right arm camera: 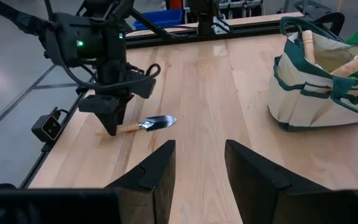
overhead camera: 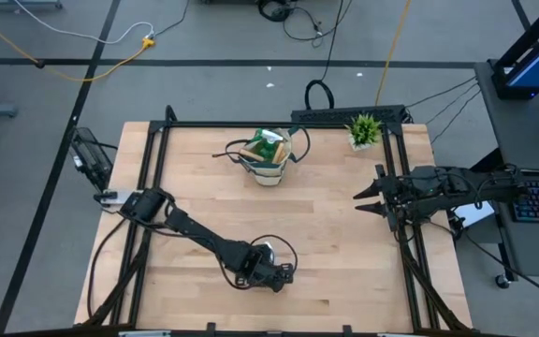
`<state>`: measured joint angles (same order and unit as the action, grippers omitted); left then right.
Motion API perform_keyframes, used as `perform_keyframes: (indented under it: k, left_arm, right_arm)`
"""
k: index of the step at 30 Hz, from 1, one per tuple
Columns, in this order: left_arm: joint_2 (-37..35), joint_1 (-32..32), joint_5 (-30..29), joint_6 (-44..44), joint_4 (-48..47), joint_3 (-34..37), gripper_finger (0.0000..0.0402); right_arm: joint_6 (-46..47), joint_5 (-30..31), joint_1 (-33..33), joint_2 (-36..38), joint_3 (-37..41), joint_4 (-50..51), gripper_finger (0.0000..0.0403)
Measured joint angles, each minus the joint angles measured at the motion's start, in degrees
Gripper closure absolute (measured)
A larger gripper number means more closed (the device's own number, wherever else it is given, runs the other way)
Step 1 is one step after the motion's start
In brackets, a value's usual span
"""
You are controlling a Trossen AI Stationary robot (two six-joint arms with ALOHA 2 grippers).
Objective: Pick & Place Garden tools in Gardening bag
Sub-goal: Put the brown trowel into the gardening bag
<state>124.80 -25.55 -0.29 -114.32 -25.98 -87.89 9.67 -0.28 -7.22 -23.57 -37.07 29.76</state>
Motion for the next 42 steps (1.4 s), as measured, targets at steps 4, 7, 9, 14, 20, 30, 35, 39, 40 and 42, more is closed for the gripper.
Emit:
perform_keyframes:
  k: [4,7,9,14,20,30,35,39,40,42]
  left_arm:
    - [0.41,0.21,1.37,0.11,-0.28,-0.06,0.0231]
    - [0.52,0.19,1.30,0.35,-0.54,-0.01,0.0274]
    - [0.57,0.15,0.79,1.13,-0.62,0.03,0.0308]
    - [0.67,0.08,-0.49,3.54,-0.71,0.08,0.0339]
    - [0.01,-0.06,-2.96,9.56,0.49,0.21,0.0339]
    - [-7.95,1.44,-11.69,33.31,14.49,0.40,0.0339]
    - [-12.27,2.94,-12.70,51.31,29.59,0.43,0.0339]
    - [-14.67,3.73,-12.58,60.75,39.50,0.27,0.0339]
    - [-14.92,3.81,-12.20,62.71,41.10,0.32,0.0339]
    - [-15.15,4.37,-11.72,65.90,44.59,0.32,0.0339]
  right_arm:
    - [0.12,0.01,0.00,0.02,-0.01,0.01,0.0273]
    - [0.13,0.05,0.00,0.02,-0.01,0.03,0.0273]
    - [0.15,0.09,0.00,0.02,-0.01,0.03,0.0273]
    - [0.15,0.12,0.00,0.02,-0.01,0.02,0.0273]
    - [0.15,0.14,0.00,0.02,-0.01,0.04,0.0273]
    - [0.28,0.12,0.00,0.00,-0.01,0.02,0.0273]
    - [3.28,0.12,0.00,-0.16,-0.01,0.47,0.0273]
    - [4.66,0.07,0.00,-0.35,-0.01,0.44,0.0273]
    - [4.66,0.07,0.00,-0.42,-0.01,0.34,0.0273]
    - [4.66,0.08,0.00,-0.50,-0.01,0.40,0.0273]
